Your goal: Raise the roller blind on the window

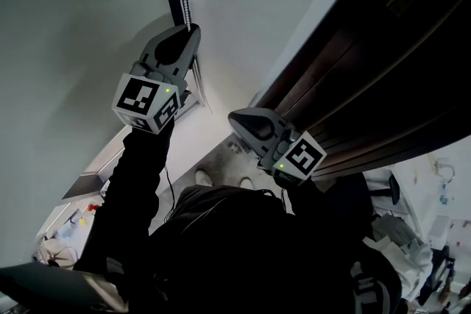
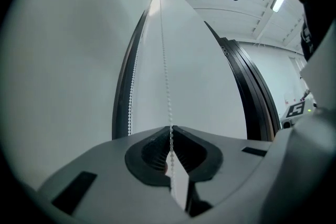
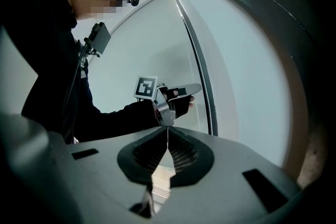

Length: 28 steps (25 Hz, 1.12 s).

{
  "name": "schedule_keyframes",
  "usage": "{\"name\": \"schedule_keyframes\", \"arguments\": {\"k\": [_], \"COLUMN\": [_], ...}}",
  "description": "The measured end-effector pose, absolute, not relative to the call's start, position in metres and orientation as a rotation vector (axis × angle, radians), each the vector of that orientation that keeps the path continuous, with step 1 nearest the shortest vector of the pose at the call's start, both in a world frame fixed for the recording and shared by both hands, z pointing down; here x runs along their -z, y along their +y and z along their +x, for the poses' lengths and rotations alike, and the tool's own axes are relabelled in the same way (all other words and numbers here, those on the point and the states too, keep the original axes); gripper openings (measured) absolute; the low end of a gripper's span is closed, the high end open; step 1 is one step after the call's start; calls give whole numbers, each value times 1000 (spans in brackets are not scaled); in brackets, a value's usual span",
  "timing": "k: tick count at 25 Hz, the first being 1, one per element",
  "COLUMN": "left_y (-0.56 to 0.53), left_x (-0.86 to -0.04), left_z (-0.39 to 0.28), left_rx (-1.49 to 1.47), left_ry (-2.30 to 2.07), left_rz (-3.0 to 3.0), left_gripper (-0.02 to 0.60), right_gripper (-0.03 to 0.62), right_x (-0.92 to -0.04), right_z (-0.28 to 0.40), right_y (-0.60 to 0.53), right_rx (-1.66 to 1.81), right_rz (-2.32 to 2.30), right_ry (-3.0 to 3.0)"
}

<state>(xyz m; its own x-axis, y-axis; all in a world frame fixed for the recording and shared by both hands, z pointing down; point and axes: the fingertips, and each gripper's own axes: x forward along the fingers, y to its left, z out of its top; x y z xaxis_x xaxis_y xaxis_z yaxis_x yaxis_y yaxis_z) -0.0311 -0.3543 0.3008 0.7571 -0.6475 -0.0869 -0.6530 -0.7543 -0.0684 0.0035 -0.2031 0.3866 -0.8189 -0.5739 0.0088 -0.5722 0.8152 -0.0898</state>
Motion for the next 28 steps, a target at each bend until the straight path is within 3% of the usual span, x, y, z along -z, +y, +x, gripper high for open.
{"name": "schedule_keyframes", "arguments": {"k": [18, 28], "left_y": [-286, -234], "left_x": [-337, -466], "left_z": [-29, -16], "left_rx": [-83, 98], "left_ry": [983, 973], "left_rz": [-2921, -3086], "left_gripper": [17, 15], "right_gripper": [8, 9], "right_x": [-386, -369], "right_z": [1, -3], "right_y": [-188, -185], "right_rx": [136, 101], "right_rz": [-838, -757], "right_ry": [2987, 2991]}}
